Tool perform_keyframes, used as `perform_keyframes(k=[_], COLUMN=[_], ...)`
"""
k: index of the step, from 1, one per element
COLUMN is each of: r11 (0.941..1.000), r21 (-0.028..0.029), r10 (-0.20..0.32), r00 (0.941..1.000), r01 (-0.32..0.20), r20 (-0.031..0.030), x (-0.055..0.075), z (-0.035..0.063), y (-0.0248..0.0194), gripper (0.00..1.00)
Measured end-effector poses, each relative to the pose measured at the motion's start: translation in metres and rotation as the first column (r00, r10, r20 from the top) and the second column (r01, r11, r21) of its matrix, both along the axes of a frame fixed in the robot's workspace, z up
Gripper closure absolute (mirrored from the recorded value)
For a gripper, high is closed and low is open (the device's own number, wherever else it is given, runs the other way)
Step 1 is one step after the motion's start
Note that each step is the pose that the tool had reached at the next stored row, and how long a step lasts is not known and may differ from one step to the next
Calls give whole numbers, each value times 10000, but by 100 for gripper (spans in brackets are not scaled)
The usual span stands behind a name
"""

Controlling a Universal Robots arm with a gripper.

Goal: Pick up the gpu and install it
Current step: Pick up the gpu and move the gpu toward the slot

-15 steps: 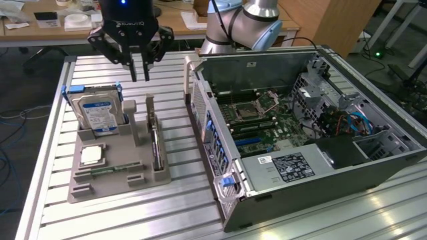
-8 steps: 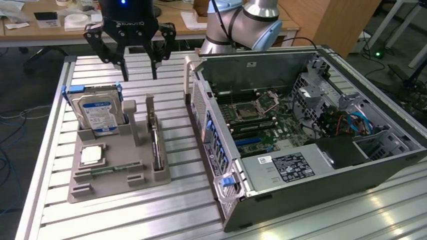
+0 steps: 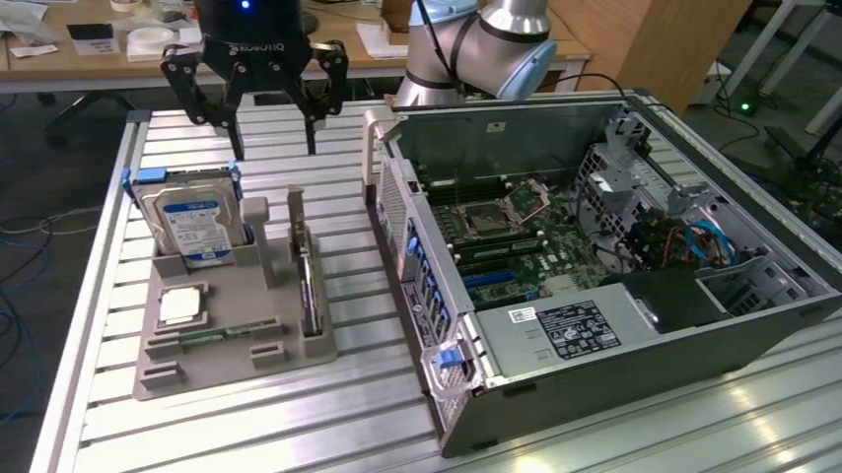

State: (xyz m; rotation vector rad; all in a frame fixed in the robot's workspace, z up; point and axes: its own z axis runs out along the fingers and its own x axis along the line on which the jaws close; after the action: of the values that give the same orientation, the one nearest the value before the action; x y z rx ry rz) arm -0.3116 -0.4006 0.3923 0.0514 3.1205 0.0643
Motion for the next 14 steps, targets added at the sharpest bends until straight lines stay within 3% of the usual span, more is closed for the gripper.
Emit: perform_keyframes(k=[6, 8, 10, 14], r11=[9998, 9998, 9998, 9998], r21=[-23, -27, -25, -40], r10=[206, 208, 206, 204], r00=[9998, 9997, 9997, 9996], r01=[-206, -208, -206, -205], r20=[-72, -93, -113, -184], x=[1, 1, 1, 3], z=[-82, -104, -125, -175], y=[-9, -42, -106, -110], gripper=[29, 29, 28, 22])
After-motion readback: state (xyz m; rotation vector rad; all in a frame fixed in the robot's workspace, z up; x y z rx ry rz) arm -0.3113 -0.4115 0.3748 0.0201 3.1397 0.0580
